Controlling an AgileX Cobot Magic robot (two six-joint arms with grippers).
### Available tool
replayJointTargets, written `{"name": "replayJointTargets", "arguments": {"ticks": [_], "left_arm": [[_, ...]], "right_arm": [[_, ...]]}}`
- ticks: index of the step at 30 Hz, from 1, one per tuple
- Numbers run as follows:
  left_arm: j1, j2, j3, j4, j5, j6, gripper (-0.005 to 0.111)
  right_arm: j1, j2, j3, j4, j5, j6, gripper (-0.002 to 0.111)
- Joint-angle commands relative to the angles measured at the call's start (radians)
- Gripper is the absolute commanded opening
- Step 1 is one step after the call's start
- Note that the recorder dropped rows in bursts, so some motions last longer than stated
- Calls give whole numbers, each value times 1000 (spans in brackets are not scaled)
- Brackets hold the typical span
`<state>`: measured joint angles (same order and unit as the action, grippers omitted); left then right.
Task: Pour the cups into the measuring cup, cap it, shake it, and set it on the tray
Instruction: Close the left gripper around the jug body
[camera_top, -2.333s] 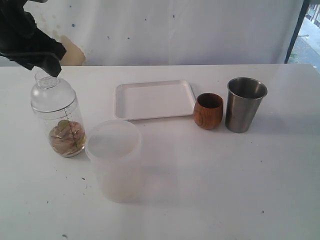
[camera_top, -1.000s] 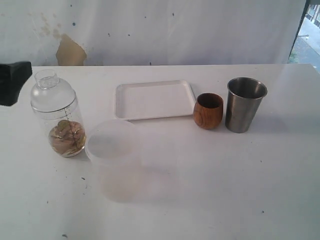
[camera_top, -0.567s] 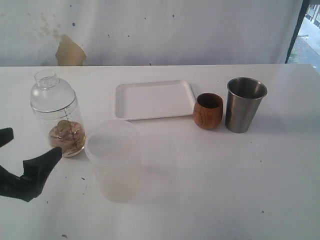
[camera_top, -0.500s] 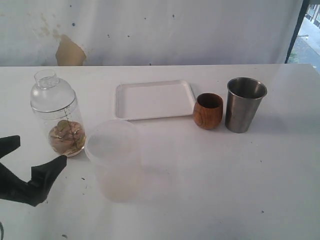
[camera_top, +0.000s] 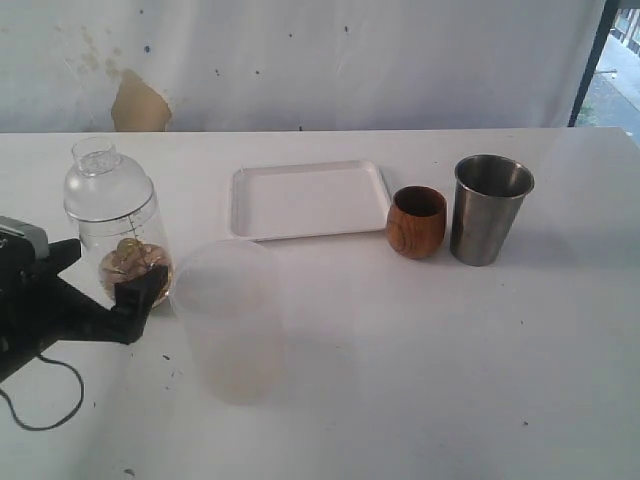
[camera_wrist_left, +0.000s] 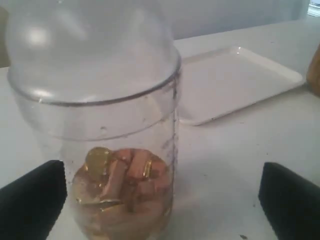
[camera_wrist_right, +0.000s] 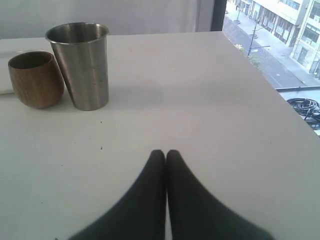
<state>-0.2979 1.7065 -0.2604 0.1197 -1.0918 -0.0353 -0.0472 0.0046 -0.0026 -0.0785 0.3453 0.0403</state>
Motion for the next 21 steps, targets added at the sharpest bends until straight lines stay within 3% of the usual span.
{"name": "replayJointTargets", "arguments": {"ticks": [1,13,21], "left_arm": [[-4,89,-80,-75,-8,-38,105],[-4,242,-250,-74,-39,11,105],[-4,242,-253,-148,-42,13,105]], "right_arm": [[4,-5,3,1,-3,2,0],[4,-5,3,1,-3,2,0],[4,-5,3,1,-3,2,0]]}}
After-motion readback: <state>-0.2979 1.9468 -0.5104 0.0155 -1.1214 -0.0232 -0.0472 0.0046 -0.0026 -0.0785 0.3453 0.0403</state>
